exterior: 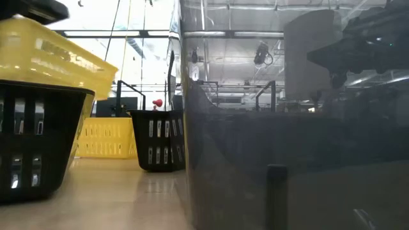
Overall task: Stack baskets on shelf by color
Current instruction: Stack the bottom left yellow bin on the middle yellow bin, then stack the right yellow bin on top of the other yellow bins
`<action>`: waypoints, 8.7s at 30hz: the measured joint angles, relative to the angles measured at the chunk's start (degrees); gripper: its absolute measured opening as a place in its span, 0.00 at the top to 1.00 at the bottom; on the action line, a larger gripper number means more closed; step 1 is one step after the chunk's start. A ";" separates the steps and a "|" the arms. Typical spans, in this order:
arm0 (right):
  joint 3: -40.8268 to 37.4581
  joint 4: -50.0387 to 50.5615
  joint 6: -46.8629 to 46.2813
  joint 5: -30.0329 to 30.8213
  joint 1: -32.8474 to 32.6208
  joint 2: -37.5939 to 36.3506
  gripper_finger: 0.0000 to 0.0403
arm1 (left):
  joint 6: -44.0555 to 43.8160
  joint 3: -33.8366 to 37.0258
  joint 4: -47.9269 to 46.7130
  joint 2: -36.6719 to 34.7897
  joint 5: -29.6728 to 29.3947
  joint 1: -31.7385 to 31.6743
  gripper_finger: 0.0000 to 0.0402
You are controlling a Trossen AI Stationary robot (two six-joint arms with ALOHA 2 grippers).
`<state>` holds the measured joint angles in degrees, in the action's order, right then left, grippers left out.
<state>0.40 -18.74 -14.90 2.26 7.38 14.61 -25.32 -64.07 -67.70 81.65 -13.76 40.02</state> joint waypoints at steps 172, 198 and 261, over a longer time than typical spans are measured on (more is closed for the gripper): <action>0.00 -2.21 0.00 -0.41 -0.02 0.85 0.97 | 18.44 -10.36 7.53 -2.69 0.63 -29.40 0.95; 0.00 -2.16 0.00 -0.40 0.00 0.85 0.97 | 4.52 -0.22 8.76 -2.03 -0.50 -21.32 0.89; 0.00 -2.58 0.00 -0.39 -0.01 0.85 0.97 | 0.40 -0.22 13.17 11.08 -4.28 -16.05 0.86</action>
<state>0.40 -21.32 -14.90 1.87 7.37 15.46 -24.91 -64.29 -54.52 92.72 -18.04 23.97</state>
